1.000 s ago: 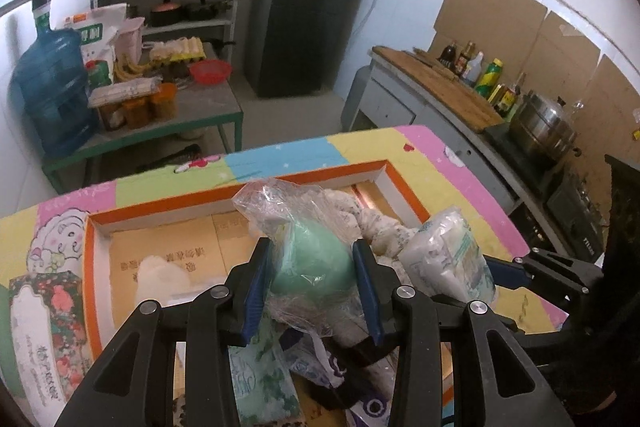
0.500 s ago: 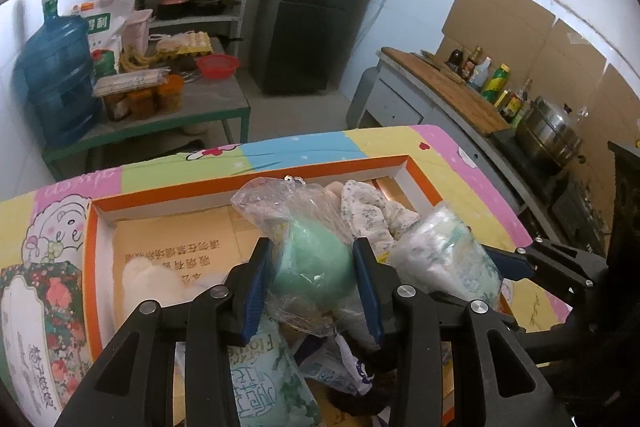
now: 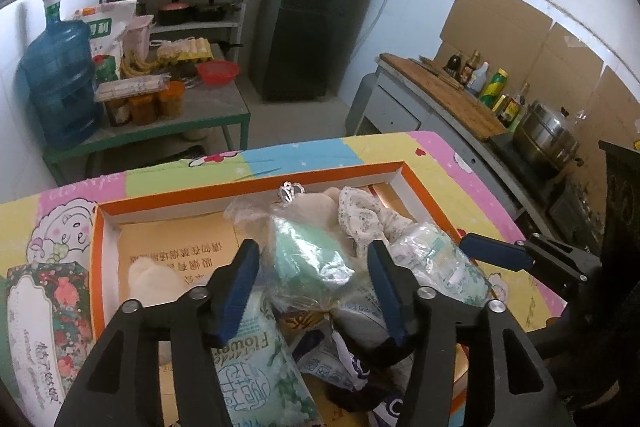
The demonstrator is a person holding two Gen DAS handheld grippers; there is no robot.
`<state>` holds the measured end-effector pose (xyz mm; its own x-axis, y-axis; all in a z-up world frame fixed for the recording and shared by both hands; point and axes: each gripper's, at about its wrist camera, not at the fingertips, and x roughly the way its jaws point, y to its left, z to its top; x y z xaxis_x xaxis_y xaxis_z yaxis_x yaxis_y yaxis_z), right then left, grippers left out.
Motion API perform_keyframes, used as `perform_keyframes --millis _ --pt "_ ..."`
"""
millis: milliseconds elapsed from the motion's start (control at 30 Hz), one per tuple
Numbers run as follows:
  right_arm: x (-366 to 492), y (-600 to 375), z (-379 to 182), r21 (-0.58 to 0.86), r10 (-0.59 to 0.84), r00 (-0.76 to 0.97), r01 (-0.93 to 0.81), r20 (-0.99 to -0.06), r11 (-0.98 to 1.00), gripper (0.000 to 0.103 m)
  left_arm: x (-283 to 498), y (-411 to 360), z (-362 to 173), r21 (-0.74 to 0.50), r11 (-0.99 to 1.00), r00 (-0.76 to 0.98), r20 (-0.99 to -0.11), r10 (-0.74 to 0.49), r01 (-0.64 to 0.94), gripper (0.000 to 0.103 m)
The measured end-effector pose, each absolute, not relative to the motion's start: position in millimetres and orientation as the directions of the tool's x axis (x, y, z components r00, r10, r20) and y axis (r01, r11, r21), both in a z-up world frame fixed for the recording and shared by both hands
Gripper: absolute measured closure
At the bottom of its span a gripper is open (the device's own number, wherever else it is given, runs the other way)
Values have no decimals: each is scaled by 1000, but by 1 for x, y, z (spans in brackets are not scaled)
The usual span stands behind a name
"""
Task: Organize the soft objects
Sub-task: 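Lower both items into the box and open both tools, then withdraw both tools away from the box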
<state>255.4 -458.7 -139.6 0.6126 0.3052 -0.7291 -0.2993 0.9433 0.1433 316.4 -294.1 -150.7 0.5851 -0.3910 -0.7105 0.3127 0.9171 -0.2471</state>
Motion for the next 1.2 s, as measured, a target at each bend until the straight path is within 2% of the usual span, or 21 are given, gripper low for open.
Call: perform_keyframes --millis 167,600,1200 --pt "252 -460 -133 143 307 626 -299 -717 943 33 312 -293 -144 -255 916 598 -696 -397 311 38" --pt "231 -459 -110 159 311 669 -280 -675 947 32 283 -276 -111 -256 921 653 -650 -389 293 37" --pt "146 -388 -65 108 257 742 -244 -619 964 32 181 -190 -55 -223 936 741 -571 -353 274 38"
